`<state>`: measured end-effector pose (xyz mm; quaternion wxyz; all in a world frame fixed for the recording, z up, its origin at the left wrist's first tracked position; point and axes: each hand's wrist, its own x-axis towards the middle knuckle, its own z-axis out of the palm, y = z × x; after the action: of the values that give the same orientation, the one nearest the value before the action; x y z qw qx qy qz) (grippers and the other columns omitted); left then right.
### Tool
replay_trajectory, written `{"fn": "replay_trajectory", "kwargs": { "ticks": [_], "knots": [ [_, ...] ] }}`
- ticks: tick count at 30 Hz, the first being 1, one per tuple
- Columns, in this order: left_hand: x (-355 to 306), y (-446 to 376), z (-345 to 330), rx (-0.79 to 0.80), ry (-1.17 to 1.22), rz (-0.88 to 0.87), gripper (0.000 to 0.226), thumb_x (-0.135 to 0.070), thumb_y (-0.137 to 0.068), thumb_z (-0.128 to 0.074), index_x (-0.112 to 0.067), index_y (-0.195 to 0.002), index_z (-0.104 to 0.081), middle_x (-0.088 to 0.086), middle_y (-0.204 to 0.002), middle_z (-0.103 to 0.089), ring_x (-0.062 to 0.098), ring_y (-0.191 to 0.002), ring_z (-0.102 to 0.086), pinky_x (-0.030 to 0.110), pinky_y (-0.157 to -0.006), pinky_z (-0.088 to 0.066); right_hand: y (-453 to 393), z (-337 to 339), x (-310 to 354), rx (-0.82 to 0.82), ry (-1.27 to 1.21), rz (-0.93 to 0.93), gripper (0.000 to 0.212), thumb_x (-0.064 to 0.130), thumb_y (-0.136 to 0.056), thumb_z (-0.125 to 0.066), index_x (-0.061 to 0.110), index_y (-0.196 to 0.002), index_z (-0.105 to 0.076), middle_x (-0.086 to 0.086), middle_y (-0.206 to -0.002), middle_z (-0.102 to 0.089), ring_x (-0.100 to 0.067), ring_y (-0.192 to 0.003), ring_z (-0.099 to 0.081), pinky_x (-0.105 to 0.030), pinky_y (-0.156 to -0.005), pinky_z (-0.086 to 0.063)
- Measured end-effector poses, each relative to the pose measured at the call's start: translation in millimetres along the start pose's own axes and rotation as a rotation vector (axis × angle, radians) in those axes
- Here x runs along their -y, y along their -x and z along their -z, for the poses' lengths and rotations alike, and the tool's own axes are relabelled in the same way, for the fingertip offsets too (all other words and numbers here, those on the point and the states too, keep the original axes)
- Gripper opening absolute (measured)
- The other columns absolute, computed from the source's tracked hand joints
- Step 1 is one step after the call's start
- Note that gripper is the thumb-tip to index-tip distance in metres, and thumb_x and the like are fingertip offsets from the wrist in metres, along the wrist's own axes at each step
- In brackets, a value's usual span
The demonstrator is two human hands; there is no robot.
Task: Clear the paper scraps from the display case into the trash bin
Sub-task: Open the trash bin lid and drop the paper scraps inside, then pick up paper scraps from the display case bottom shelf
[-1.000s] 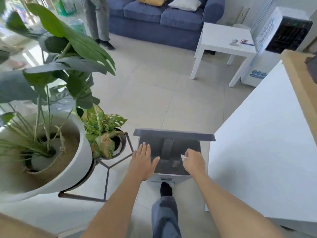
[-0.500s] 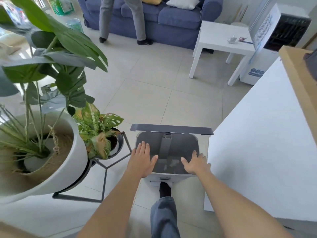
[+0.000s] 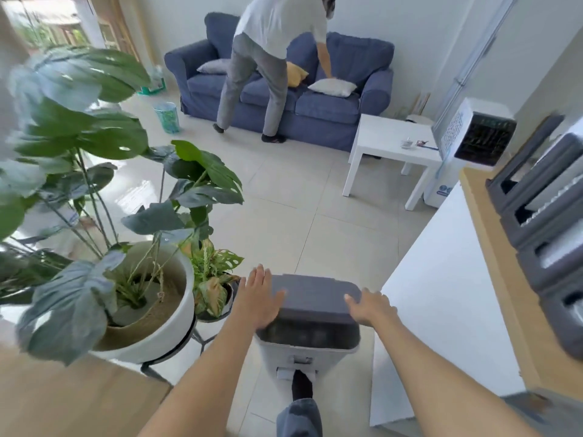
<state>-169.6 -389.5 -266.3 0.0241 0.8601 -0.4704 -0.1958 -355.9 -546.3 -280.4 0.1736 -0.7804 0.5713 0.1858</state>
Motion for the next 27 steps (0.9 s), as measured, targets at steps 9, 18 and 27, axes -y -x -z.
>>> {"fn": "replay_trajectory", "kwargs": {
  "ticks": [9,18,27],
  "knots": [
    [8.2,59.1,30.1,0.008,-0.001,0.022,0.07,-0.048,-0.101,-0.02,-0.004,-0.153,-0.003,0.012,-0.161,0.002,0.023,-0.15,0.002,0.039,-0.123,-0.004,64.1,39.9,27.7,-0.05,-0.005,0.073,0.063,0.057,-0.096,-0.027,0.017,-0.144,-0.035,-0.011,-0.146,-0.036,-0.028,-0.136,-0.033,-0.042,-0.105,-0.032],
    [25.3,108.5,58.8,-0.034,0.039,0.078,0.072,-0.05,-0.1,-0.02,-0.004,-0.153,-0.002,0.012,-0.161,0.003,0.024,-0.15,0.002,0.04,-0.123,-0.002,112.8,60.0,45.3,-0.062,0.062,0.13,0.065,0.054,-0.098,-0.026,0.018,-0.151,-0.018,-0.01,-0.157,-0.02,-0.028,-0.144,-0.02,-0.044,-0.111,-0.027],
    [42.2,173.1,102.3,-0.113,0.083,0.201,0.069,-0.046,-0.101,-0.018,-0.004,-0.152,-0.001,0.012,-0.161,0.001,0.025,-0.15,0.002,0.042,-0.123,-0.003,169.0,87.2,94.0,-0.112,0.121,0.321,0.067,0.052,-0.099,-0.024,0.013,-0.152,-0.013,-0.009,-0.158,-0.016,-0.026,-0.146,-0.015,-0.045,-0.113,-0.024]
  ]
}}
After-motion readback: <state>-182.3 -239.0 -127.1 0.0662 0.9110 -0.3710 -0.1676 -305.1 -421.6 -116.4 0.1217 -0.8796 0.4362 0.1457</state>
